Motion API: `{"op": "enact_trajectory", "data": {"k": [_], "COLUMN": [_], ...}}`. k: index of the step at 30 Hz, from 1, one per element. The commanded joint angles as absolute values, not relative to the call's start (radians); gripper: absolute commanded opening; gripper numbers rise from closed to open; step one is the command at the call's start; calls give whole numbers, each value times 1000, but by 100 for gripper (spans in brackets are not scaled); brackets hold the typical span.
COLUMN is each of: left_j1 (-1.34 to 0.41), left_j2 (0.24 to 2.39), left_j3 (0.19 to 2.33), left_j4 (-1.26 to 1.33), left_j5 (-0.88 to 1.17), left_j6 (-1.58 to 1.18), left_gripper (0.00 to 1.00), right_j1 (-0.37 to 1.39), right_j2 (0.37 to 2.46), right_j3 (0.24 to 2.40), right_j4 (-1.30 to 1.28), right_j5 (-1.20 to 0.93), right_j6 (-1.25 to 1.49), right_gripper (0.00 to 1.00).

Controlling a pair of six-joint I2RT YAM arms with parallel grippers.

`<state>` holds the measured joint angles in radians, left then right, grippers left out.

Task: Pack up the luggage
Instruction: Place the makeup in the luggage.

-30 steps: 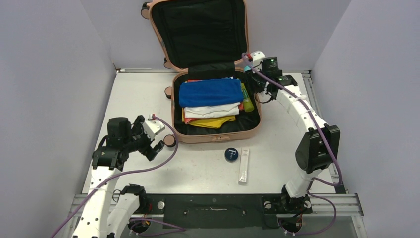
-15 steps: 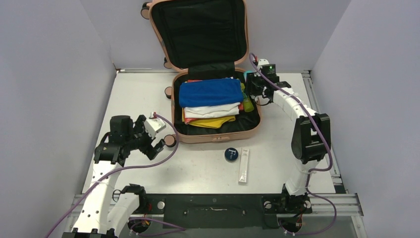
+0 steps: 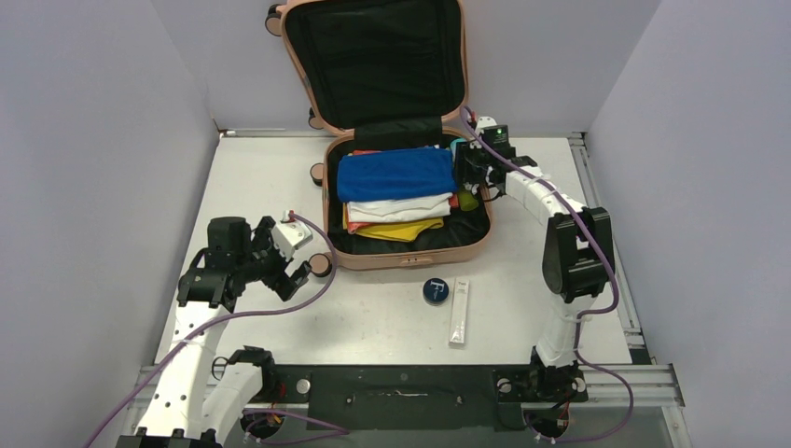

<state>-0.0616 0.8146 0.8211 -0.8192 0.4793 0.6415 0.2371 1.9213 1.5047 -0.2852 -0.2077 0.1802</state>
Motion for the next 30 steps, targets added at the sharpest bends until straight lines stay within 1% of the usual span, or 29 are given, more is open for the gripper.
{"op": "enact_trajectory", "data": {"k": [1, 4, 6, 10, 13, 16, 18, 25, 28, 30], "left_j1": [-55, -57, -60, -71, -84, -101, -108, -163, -236, -308], "left_j2": [801, 799, 797, 797, 802, 804, 804, 824, 868, 905], "left_j3": [868, 872, 876, 886, 904, 923, 935, 1007, 1071, 1104], "left_j4": [-795, -797, -801, -812, -831, -848, -856, -894, -919, -917], "left_j5": [505, 506, 507, 506, 496, 484, 479, 485, 468, 444], "left_j6": [641, 643, 643, 648, 658, 668, 671, 673, 685, 691], "left_gripper": [96, 96, 96, 96, 96, 96, 96, 96, 96, 96], "right_j1": [251, 253, 253, 253, 252, 256, 258, 248, 226, 208], "right_j2": [1905, 1915, 1917, 1912, 1910, 1906, 1904, 1873, 1802, 1741], "right_j3": [1518, 1532, 1539, 1543, 1552, 1563, 1568, 1614, 1634, 1637], "right_j4": [-221, -240, -251, -262, -276, -286, -286, -322, -336, -347], "right_j5": [-192, -192, -192, -190, -182, -171, -165, -144, -127, -131], "right_j6": [173, 168, 165, 166, 170, 170, 169, 130, 88, 43], "right_gripper": [22, 34, 40, 46, 51, 61, 66, 70, 72, 76]}}
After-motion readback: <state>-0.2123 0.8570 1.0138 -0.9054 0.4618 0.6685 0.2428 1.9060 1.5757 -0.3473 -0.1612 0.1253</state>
